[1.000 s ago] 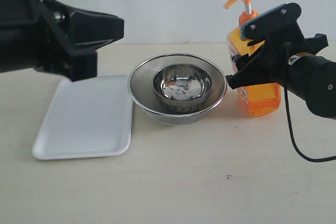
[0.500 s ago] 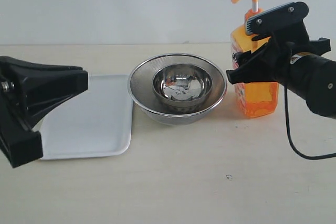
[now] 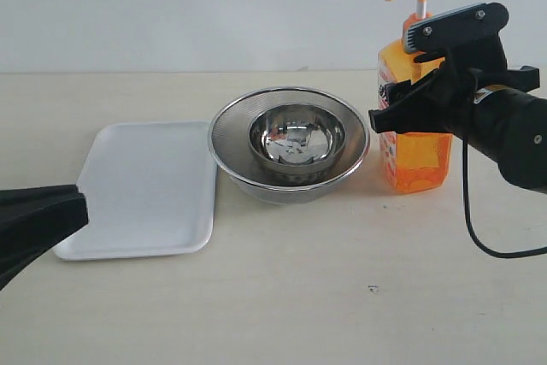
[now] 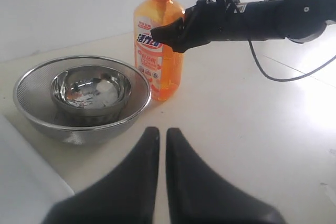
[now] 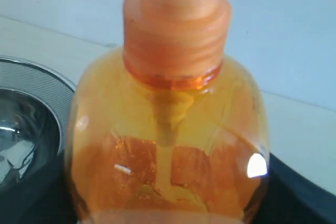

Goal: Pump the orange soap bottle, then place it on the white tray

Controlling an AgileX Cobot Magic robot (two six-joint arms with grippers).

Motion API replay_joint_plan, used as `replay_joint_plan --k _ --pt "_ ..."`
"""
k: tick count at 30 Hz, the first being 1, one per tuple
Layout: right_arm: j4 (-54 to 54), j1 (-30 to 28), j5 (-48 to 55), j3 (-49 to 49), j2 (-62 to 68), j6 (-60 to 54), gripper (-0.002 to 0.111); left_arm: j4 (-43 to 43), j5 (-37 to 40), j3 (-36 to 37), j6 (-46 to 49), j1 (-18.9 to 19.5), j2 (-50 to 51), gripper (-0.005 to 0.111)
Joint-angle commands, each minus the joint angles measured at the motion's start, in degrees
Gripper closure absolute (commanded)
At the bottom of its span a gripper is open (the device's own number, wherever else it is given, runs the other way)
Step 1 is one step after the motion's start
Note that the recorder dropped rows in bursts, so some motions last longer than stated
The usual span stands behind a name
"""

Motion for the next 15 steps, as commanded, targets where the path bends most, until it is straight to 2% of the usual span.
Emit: replay_joint_plan --k 1,15 --pt "-0.13 0.03 0.81 -0.32 -0.24 0.34 0.108 -0.58 -0.59 3.31 -1.09 -0.23 -6.30 0.102" --pt "-0.13 0.03 0.11 -0.32 -0.24 0.33 0.108 -0.58 -8.59 13.70 -5.25 -0.23 -27.04 0.102"
